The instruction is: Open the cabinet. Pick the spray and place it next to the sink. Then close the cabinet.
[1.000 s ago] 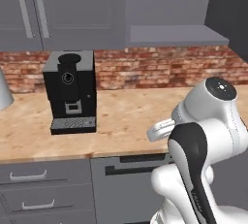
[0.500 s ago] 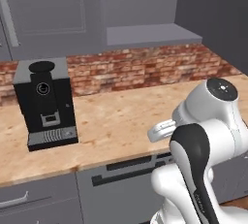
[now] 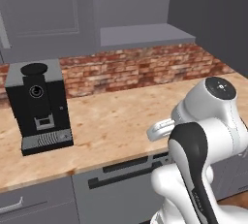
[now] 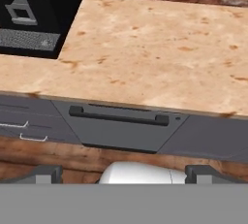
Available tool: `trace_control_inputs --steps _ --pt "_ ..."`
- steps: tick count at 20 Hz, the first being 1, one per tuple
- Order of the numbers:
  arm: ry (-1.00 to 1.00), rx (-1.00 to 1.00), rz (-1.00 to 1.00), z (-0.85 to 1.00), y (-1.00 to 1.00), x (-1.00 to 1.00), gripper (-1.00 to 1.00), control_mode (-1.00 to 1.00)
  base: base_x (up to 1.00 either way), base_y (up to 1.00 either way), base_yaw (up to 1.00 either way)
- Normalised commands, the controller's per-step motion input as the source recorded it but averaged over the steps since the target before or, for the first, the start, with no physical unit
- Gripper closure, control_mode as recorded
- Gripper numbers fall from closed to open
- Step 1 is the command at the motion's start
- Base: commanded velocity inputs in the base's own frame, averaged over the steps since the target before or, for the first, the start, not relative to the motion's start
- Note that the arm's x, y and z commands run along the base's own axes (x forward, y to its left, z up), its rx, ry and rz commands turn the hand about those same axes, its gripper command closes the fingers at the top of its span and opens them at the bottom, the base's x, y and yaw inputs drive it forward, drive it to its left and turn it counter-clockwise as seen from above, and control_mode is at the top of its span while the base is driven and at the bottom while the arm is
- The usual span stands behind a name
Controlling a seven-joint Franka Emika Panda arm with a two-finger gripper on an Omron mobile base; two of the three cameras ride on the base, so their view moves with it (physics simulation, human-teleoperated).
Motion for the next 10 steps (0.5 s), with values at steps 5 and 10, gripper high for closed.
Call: trace_control_inputs --steps 5,10 --pt "0.00 0.00 0.00 0.00 0.00 0.00 -1.00 1.00 -0.06 -0.26 -0.11" --pt "0.00 0.00 0.00 0.00 0.00 0.00 -1.00 1.00 0.00 -0.04 -0.08"
